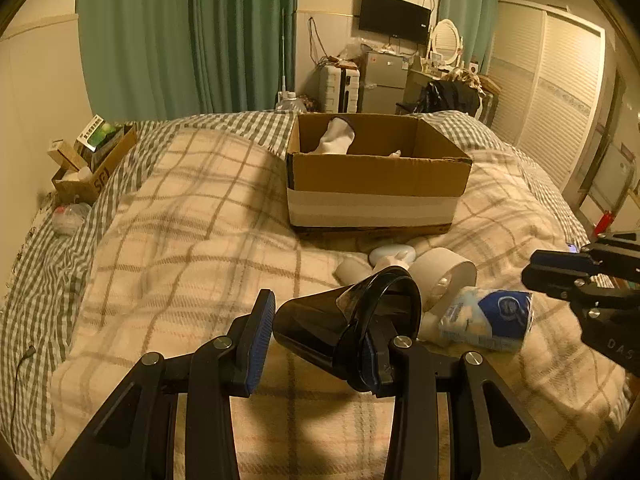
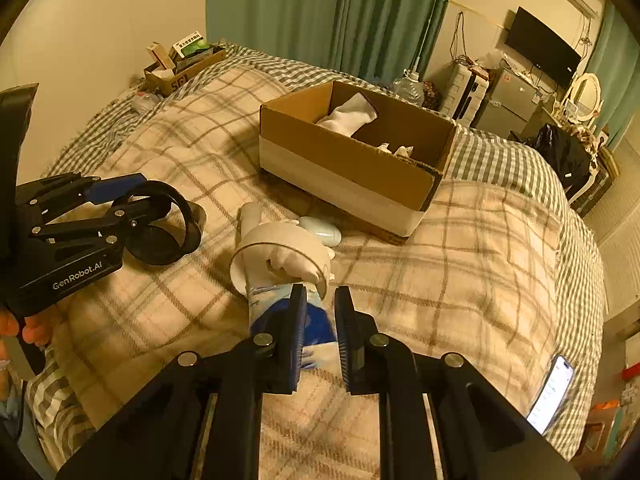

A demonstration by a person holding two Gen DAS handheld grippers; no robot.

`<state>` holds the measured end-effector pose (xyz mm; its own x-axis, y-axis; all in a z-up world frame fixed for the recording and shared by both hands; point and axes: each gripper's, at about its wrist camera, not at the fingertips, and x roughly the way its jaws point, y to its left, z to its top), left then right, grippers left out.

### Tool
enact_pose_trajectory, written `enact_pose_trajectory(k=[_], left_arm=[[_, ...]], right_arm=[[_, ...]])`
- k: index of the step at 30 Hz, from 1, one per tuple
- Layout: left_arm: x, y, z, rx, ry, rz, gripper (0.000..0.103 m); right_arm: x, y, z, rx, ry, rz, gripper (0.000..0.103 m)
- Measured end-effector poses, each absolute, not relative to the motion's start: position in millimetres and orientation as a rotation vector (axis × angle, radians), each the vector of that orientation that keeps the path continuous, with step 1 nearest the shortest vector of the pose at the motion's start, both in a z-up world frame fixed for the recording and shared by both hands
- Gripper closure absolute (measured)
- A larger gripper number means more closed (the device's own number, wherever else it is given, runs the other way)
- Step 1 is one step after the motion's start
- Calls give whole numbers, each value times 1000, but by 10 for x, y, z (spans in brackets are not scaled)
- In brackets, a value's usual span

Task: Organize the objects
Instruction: 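Lift the headphones and tissue pack and carry both over the box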

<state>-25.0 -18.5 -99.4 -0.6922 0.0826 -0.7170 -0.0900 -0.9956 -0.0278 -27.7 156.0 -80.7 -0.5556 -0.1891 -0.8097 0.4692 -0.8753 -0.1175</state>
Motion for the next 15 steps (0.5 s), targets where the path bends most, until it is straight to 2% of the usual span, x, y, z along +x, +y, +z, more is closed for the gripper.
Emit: enact_pose_trajectory(k=[2, 3, 4, 6, 15], left_arm=[[-253, -171, -1001, -1194, 21, 2802, 64], [-251, -164, -1007, -1196, 25, 2801, 64], [-250, -159, -1013, -1199, 29, 2800, 64], [-253, -163, -1024, -1202, 30, 2798, 64], [-256, -171, -1060, -1217, 23, 2792, 64]], right_arm=[[-276, 1549, -848, 1203, 433, -2421, 87], [-280, 1532, -882, 1210, 421, -2409, 76], [-285, 1512, -921, 1215, 418, -2408, 57], [-287, 1473, -992, 1210, 433, -2412, 43], [-387, 1442, -1286, 1293, 445, -2378, 43]])
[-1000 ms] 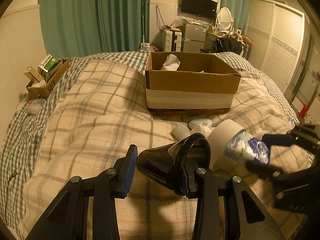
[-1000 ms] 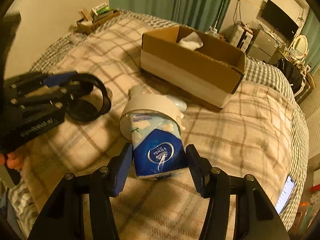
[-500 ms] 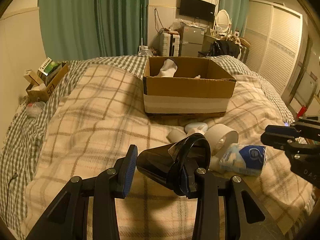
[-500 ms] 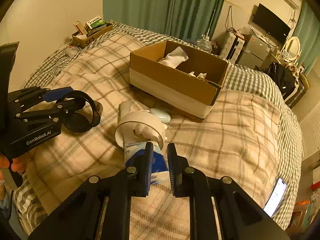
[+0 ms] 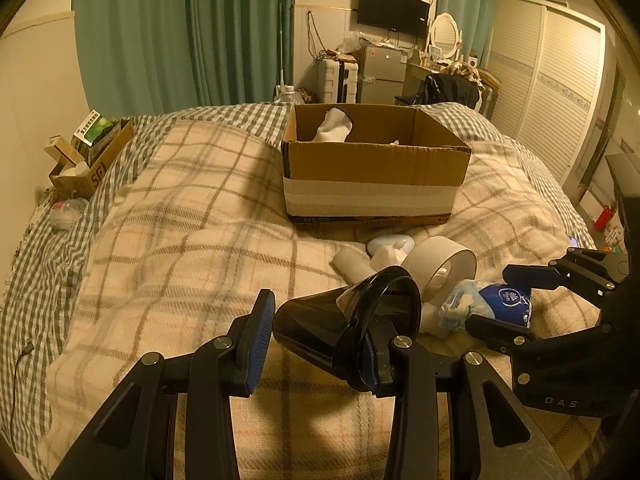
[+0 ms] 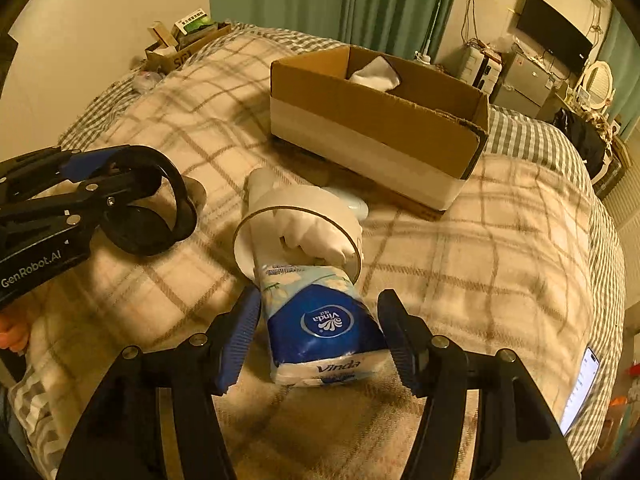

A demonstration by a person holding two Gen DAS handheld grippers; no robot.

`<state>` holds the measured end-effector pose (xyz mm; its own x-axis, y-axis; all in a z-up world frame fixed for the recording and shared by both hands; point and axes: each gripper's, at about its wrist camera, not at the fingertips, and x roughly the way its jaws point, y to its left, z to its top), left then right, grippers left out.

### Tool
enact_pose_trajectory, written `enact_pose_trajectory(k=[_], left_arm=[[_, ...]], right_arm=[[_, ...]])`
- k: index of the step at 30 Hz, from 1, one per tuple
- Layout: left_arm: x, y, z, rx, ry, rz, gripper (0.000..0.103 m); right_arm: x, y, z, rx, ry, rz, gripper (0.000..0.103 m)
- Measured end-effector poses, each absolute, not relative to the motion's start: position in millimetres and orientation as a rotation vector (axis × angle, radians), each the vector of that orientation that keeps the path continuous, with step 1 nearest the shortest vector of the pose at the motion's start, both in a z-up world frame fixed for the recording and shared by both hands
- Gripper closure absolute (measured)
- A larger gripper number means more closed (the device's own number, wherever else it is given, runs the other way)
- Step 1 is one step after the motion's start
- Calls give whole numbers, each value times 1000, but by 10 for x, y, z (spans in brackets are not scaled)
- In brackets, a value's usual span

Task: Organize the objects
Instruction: 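Lift the headphones and tissue pack and carry both over the box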

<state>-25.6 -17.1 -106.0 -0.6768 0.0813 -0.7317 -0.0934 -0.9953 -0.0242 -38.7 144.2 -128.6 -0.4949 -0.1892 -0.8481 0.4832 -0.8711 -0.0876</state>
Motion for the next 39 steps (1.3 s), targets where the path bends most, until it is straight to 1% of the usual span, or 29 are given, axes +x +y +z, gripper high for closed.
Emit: enact_pose_trajectory(k=[10, 16, 23, 26, 30, 35, 39], left_arm=[[-222, -174, -1036, -1214, 15, 2785, 64], [-212, -167, -1015, -1213, 1, 2778, 64], [-247, -149, -918, -1206, -15, 2767, 64], [-328, -146, -789, -1190, -21, 2766, 64], [-463, -91, -539, -1135, 42, 2796, 64], [-759, -30, -144, -1057, 76, 2801, 64], [-1086, 20, 168, -1003, 101, 2817, 64]], right_arm=[[-328, 1371, -1292, 1293, 536, -2375, 50], [-269, 1420, -1139, 1261, 485, -2381, 53], [-241, 1499, -827, 1176, 471, -2449, 54], [-279, 1536, -631, 1136, 474, -2473, 54], [-407, 1548, -267, 1062, 500, -2524, 54], [-629, 1514, 216, 954, 541, -2588, 54], [-926, 1511, 485, 924, 527, -2597, 54]])
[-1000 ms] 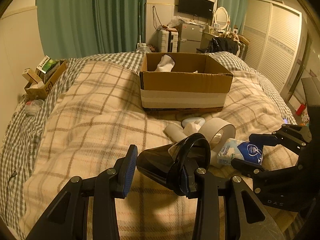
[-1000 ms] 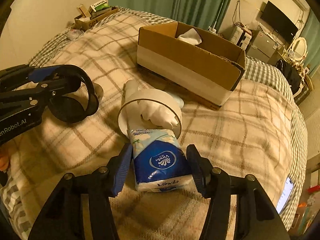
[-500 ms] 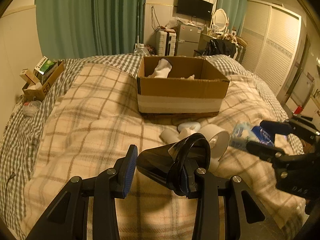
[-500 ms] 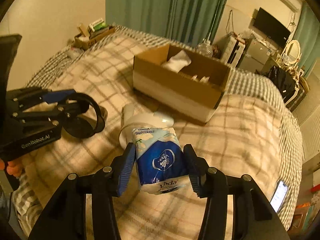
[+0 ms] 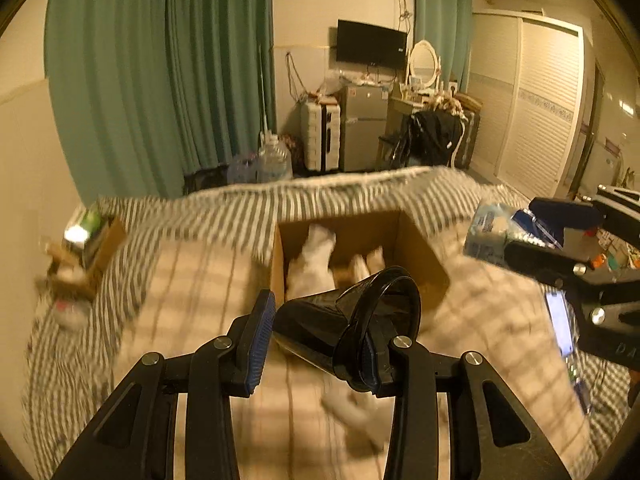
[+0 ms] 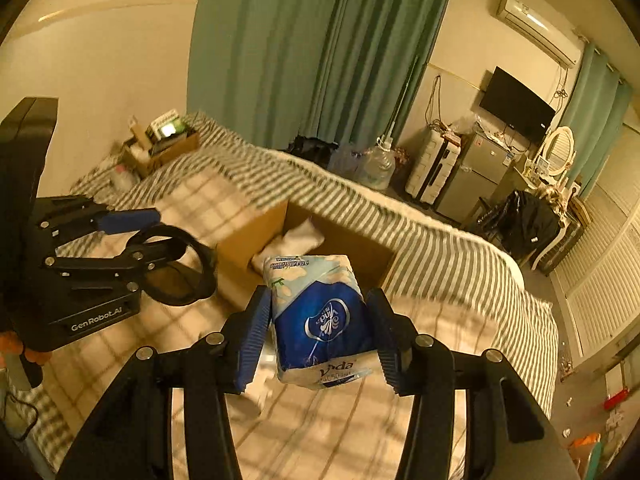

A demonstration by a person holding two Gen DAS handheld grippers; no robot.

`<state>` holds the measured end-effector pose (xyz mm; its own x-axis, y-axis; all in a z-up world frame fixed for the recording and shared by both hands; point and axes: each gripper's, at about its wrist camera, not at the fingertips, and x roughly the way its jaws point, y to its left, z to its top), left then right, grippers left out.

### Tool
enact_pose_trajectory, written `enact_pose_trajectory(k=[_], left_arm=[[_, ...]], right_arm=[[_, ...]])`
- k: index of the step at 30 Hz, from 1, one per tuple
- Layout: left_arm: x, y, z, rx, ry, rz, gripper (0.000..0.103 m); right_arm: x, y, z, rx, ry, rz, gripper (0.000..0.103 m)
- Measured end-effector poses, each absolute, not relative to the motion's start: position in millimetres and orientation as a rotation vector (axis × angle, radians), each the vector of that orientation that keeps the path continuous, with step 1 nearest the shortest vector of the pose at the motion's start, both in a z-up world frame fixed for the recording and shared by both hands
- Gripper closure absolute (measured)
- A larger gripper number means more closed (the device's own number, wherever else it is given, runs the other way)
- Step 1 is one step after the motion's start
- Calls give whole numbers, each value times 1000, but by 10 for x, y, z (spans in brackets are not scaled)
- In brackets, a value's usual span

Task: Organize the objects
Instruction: 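Lift the headphones and tissue pack and carry both over the box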

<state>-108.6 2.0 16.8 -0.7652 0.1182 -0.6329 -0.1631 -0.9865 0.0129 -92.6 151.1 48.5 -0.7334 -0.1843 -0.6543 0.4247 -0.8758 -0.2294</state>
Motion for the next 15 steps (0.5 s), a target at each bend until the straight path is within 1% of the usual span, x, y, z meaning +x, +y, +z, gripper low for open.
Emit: enact_pose_trajectory(k=[3, 7, 11, 15], left_arm=[[-1387, 65, 343, -978, 125, 2820, 64], [-1783, 149, 396, -987, 174, 2809, 64], [-2148, 221, 230, -1024, 201, 2779, 64], [-2475, 248, -80, -1101, 214, 2743, 64]], right_arm=[[-1189, 1497, 635, 908, 532, -2620, 54], [-1607, 1489, 741, 909, 512, -2640, 54], [-2036, 1457, 682, 934, 499, -2644, 55], [-2441, 1418, 407, 994, 469, -2615, 55]])
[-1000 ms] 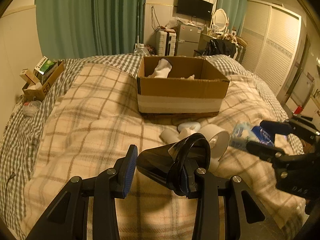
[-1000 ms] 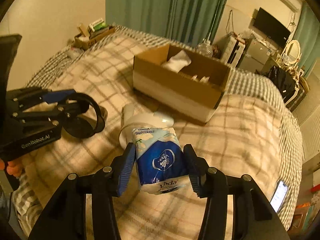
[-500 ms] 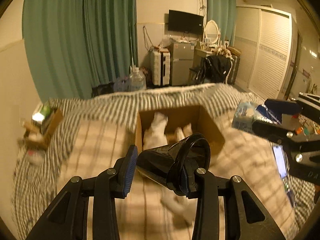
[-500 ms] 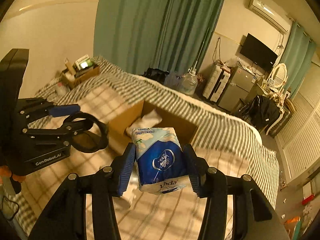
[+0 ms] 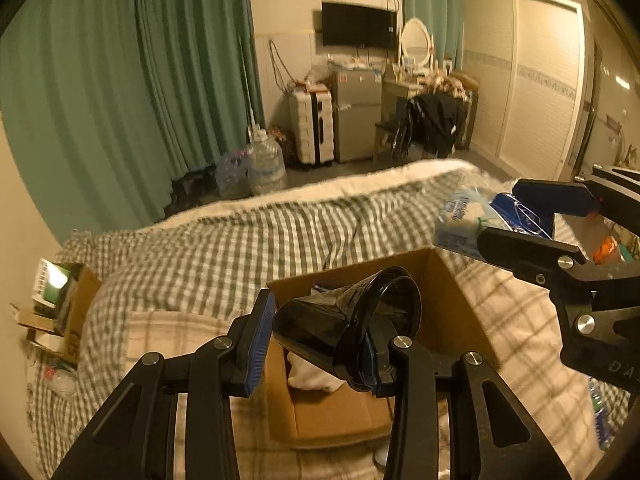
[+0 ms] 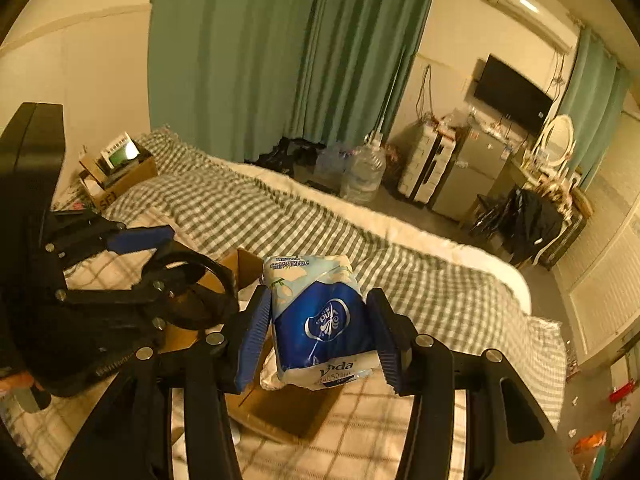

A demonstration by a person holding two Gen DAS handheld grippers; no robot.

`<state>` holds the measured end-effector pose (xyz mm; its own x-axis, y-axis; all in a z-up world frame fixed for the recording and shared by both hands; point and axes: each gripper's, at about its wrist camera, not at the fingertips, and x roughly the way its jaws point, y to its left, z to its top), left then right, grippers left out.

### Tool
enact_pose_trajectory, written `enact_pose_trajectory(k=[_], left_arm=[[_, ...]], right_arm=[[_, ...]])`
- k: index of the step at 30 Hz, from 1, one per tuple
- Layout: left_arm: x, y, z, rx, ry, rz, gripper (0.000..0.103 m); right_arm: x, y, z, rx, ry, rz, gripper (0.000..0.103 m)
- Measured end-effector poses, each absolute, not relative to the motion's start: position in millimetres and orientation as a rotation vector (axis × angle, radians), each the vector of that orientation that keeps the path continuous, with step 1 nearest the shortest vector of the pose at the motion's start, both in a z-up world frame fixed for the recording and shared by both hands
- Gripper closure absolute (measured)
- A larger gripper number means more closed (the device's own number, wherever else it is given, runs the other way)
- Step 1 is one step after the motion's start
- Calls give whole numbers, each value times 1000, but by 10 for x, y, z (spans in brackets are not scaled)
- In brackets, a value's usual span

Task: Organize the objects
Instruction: 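Lift the headphones and tissue pack and carry both over the box, then open both tools to drop the headphones and tissue pack into the box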

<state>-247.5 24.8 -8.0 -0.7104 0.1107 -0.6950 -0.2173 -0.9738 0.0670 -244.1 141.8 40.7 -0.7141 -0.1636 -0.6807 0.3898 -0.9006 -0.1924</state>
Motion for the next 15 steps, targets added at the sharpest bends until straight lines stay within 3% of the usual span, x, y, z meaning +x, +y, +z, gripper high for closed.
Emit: enact_pose_trajectory(k=[7, 15], left_arm=[[-2866, 240, -629, -1239, 222, 2701, 64], [-2963, 305, -829, -1286, 207, 2682, 64]], right_arm=[[-2870, 1450, -265, 1114, 427, -2561, 55], [-2980, 1591, -626, 1191, 325, -2516, 55]])
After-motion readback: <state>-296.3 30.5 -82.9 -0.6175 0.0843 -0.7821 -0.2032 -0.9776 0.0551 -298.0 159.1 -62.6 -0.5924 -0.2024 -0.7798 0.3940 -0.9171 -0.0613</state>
